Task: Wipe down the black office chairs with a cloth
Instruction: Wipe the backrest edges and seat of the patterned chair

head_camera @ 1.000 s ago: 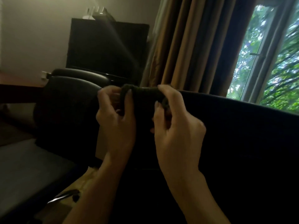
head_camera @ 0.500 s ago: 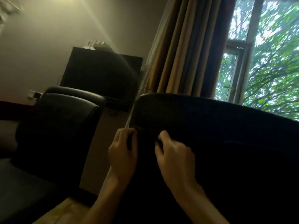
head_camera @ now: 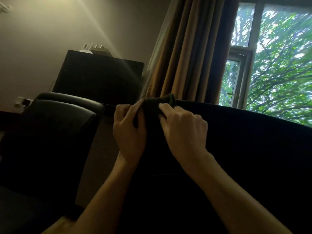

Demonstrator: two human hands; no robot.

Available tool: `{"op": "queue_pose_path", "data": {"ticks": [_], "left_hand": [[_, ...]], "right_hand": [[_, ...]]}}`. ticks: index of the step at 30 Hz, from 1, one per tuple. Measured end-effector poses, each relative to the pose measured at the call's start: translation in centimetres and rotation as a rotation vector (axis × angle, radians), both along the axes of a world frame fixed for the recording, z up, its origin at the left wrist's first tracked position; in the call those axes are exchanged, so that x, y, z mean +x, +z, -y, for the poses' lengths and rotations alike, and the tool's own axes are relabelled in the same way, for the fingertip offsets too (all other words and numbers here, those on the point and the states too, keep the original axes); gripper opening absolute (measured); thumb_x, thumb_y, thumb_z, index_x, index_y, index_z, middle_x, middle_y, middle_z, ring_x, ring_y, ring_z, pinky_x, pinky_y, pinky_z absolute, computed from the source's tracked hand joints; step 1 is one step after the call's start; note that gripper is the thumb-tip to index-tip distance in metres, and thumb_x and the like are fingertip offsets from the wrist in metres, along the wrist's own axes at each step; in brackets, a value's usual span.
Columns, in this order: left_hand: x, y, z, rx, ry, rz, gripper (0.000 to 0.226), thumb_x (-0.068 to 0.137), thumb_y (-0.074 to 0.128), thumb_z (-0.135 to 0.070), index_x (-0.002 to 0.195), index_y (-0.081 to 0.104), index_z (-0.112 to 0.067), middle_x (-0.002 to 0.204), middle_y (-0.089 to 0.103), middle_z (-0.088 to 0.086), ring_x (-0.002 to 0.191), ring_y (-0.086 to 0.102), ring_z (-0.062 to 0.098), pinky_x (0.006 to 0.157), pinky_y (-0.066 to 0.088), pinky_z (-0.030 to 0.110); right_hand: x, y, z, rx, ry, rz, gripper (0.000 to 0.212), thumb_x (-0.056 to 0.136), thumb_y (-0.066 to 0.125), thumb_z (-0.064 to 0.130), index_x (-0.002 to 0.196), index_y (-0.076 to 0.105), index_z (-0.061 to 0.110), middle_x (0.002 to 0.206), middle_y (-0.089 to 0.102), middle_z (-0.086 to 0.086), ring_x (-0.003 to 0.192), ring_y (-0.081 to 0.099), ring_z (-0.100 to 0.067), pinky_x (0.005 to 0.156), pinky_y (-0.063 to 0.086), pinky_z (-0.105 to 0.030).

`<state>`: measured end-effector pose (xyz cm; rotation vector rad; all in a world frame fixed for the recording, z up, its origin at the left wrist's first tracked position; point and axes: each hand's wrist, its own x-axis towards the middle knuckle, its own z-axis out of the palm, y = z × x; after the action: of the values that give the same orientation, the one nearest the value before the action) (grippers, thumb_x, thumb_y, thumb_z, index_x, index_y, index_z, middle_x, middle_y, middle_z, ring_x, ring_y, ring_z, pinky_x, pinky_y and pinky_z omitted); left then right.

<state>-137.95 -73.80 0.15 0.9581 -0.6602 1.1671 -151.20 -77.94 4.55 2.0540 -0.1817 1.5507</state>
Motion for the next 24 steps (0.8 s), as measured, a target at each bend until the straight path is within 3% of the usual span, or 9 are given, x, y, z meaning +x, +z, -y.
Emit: {"op": "queue_pose_path", "data": {"ticks": [3, 5, 7, 9, 12, 19, 24], "left_hand": [[0.7, -1.5, 0.5, 0.098, 0.057, 0.04, 0.041, 0.094, 0.056, -0.035, 0.131, 0.061, -0.019, 0.129, 0.049, 0.008, 0.119, 0.047, 0.018, 0.095, 0.043, 0.023], [1.0, -1.7, 0.3, 0.131, -0.081, 0.028, 0.044, 0.093, 0.06, -0.037, 0.134, 0.057, -0.022, 0.144, 0.042, 0.008, 0.13, 0.041, 0.006, 0.104, 0.037, 0.018], [1.4, -1.7, 0.0, 0.161, -0.277, 0.045, 0.044, 0.093, 0.063, -0.031, 0.135, 0.056, -0.024, 0.14, 0.049, 0.001, 0.124, 0.046, -0.005, 0.101, 0.044, 0.019], [1.8, -1.3, -0.2, 0.161, -0.341, 0.048, 0.044, 0.092, 0.065, -0.027, 0.135, 0.056, -0.026, 0.129, 0.057, -0.006, 0.116, 0.055, 0.0, 0.093, 0.052, 0.024], [1.6, -1.7, 0.0, 0.098, -0.311, 0.061, 0.043, 0.091, 0.066, -0.021, 0.133, 0.058, -0.022, 0.125, 0.058, -0.003, 0.113, 0.056, 0.003, 0.089, 0.05, 0.017], [0.2, -2.5, -0.9, 0.148, -0.27, 0.128, 0.04, 0.091, 0.067, -0.018, 0.13, 0.061, -0.015, 0.126, 0.055, -0.001, 0.114, 0.057, 0.01, 0.09, 0.053, 0.026], [-2.2, -3.8, -0.6, 0.187, -0.184, 0.247, 0.043, 0.091, 0.064, -0.006, 0.133, 0.056, -0.006, 0.135, 0.05, 0.017, 0.116, 0.05, -0.011, 0.093, 0.041, 0.007]], "right_hand": [[0.9, -0.6, 0.8, -0.038, 0.021, 0.084, 0.02, 0.091, 0.065, 0.025, 0.111, 0.066, 0.025, 0.075, 0.065, 0.002, 0.052, 0.061, -0.025, 0.047, 0.041, -0.027], [1.3, -1.2, 1.6, -0.021, 0.057, 0.06, 0.02, 0.093, 0.063, 0.025, 0.113, 0.065, 0.024, 0.076, 0.065, 0.001, 0.054, 0.062, -0.026, 0.048, 0.047, -0.03], [1.4, -1.6, 2.6, -0.022, 0.085, 0.071, 0.024, 0.093, 0.06, 0.027, 0.116, 0.065, 0.023, 0.076, 0.066, -0.001, 0.052, 0.061, -0.025, 0.048, 0.048, -0.03], [1.3, -1.8, 3.1, -0.051, 0.094, 0.121, 0.023, 0.093, 0.059, 0.03, 0.113, 0.067, 0.022, 0.074, 0.066, -0.001, 0.049, 0.059, -0.025, 0.047, 0.044, -0.027], [1.1, -2.3, 2.9, -0.089, 0.122, 0.129, 0.025, 0.094, 0.054, 0.033, 0.112, 0.067, 0.022, 0.074, 0.065, -0.001, 0.05, 0.06, -0.025, 0.047, 0.049, -0.029], [-0.7, -3.5, 2.9, -0.041, 0.164, 0.144, 0.025, 0.097, 0.048, 0.033, 0.111, 0.062, 0.019, 0.078, 0.065, -0.001, 0.056, 0.062, -0.022, 0.05, 0.051, -0.032], [-2.1, -5.1, 3.5, 0.004, 0.176, 0.15, 0.027, 0.101, 0.044, 0.035, 0.114, 0.062, 0.019, 0.081, 0.066, 0.0, 0.058, 0.063, -0.021, 0.05, 0.052, -0.036]]}}
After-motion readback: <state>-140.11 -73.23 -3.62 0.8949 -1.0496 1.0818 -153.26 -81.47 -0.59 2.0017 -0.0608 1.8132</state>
